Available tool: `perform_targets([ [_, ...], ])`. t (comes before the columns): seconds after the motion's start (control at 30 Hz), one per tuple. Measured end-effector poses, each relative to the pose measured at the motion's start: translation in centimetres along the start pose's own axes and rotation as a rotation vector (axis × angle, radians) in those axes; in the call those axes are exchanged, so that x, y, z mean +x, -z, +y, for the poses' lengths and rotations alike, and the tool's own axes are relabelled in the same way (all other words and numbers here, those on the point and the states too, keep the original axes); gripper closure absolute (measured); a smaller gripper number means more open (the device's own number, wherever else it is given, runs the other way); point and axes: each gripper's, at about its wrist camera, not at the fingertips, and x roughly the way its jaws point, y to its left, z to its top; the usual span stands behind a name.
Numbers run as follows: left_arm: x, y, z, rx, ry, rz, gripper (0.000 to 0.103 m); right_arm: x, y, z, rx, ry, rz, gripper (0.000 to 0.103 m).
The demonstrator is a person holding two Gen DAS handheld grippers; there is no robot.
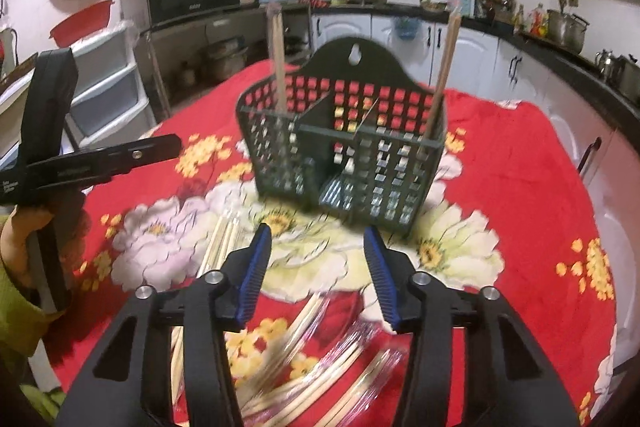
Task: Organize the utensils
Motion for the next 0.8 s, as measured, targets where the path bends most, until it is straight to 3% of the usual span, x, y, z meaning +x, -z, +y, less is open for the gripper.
perform_targets([
  [0.23, 2.3, 2.0, 0.8, -0.056, 0.085, 0.158, 0.067, 1.1, 1.5, 0.1, 0.01, -0.053, 0.097, 0.07],
  [0.33, 3.5, 2.8, 1.2, -0.093, 0.115, 0.224, 0.074, 1.6, 2.0, 0.3, 0.011, -0.057, 0.13, 0.071],
  [0.43, 4.5, 3.3, 1.3, -0.115, 0.136, 0.266, 0.079, 2.1, 2.5, 0.3, 0.016, -0.061, 0.166, 0.072],
  [0.63, 6.7, 3.1, 2.0, -0.201, 0.199, 0.328, 0.079, 3.4, 3.0, -0.3, 0.063, -0.065, 0.231, 0.072],
  [0.8, 8.5, 2.2, 2.4, -0.228, 0.202, 0.353, 0.084, 4.9, 3.2, -0.9, 0.119, -0.079, 0.289, 0.072],
])
